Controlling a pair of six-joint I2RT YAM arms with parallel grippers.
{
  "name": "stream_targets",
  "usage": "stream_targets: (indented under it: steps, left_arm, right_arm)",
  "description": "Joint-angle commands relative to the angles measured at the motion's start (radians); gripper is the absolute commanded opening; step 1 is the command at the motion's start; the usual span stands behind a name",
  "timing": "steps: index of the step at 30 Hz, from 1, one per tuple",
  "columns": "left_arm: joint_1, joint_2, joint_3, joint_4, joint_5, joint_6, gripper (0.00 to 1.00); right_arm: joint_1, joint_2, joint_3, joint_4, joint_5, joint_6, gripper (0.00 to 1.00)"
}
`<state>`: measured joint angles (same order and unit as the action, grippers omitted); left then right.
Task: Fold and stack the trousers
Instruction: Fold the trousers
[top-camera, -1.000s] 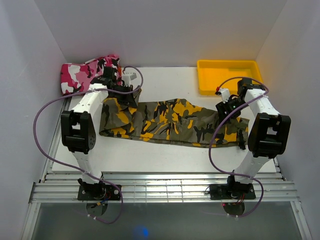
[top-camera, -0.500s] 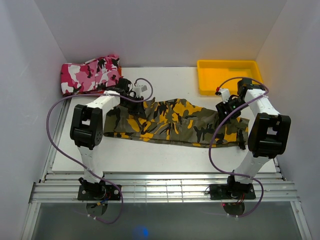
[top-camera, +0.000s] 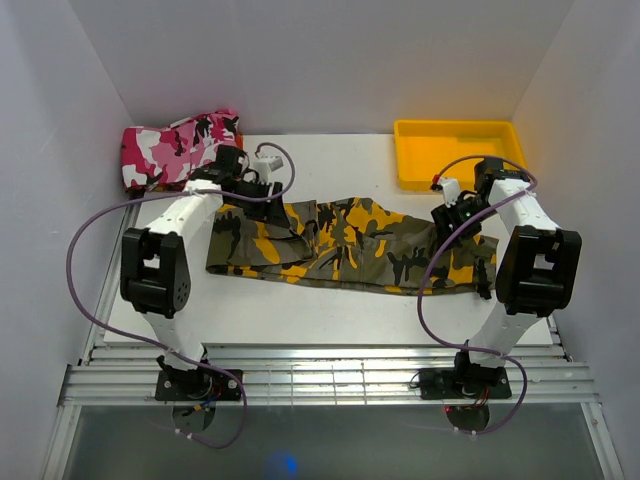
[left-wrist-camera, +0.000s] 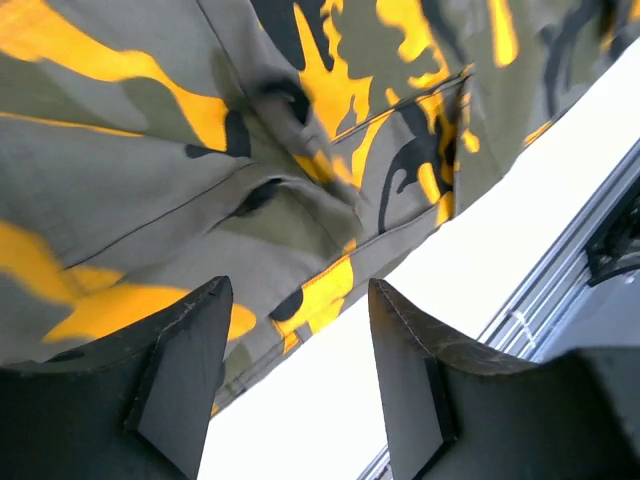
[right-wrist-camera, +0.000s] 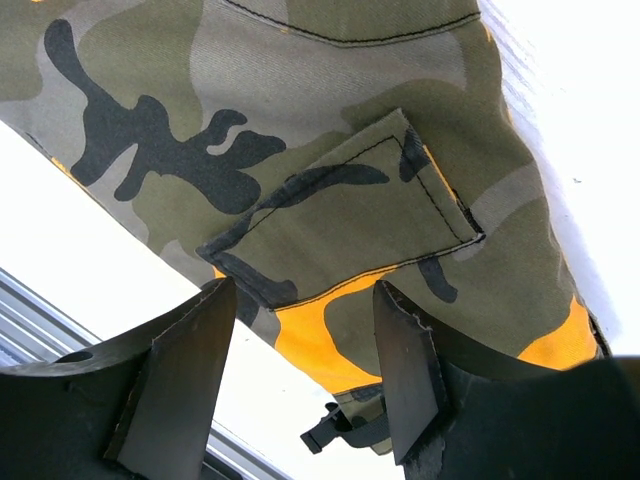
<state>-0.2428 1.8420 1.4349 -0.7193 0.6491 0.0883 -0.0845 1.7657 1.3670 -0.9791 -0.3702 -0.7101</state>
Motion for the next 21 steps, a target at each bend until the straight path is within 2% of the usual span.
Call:
stream_targets:
  steps: [1,3,7,10,12,19,21]
  left_arm:
    - [0.091,-0.101,0.012,-0.026,0.087,0.03,0.63]
    - [0.12,-0.093,-0.014,0.001,0.186,0.005,0.57]
    - [0.12,-0.037,-0.057,0.066,0.247,-0.051,0.51]
    - [0.114,-0.001,-0.09,0.132,0.176,-0.087,0.43]
    - [0.114,0.01,-0.109,0.165,0.112,-0.13,0.42]
    - [0.125,-0.003,-0.191,0.268,-0.017,-0.252,0.51]
    - [0.125,-0.019,-0.215,0.312,-0.025,-0.283,0.62]
  right_arm:
    - [0.003,-0.017,-0.003,0.023,-0.033,0.026,0.63]
    - [0.005,-0.008,0.017,0.019,-0.052,0.035,0.62]
    - [0.009,0.001,0.044,0.014,-0.076,0.058,0.61]
    - [0.014,0.002,0.037,0.013,-0.081,0.063,0.6]
    - [0.014,-0.003,0.021,0.014,-0.079,0.061,0.6]
    - [0.015,-0.022,-0.002,0.017,-0.064,0.047,0.59]
    - [0.015,-0.023,0.0,0.016,-0.056,0.044,0.59]
